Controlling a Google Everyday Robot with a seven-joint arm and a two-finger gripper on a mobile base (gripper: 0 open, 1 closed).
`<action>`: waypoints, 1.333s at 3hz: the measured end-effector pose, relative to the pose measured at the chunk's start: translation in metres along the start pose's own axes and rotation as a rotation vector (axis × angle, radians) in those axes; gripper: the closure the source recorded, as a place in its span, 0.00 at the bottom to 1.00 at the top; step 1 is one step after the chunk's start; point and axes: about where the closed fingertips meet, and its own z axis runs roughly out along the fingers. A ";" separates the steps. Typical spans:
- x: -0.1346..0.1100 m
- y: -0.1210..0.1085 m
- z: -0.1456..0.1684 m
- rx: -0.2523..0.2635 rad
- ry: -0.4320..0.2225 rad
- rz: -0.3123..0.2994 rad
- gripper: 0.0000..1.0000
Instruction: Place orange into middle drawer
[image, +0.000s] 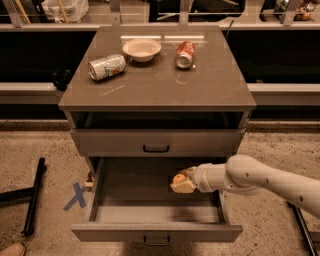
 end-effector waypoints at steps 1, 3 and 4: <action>0.013 -0.007 0.017 0.017 0.006 0.021 1.00; 0.058 -0.024 0.055 0.052 0.059 0.114 0.74; 0.070 -0.031 0.069 0.062 0.059 0.152 0.43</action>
Offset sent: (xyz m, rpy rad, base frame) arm 0.0171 -0.0027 -0.0875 -0.0504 0.0835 -0.0953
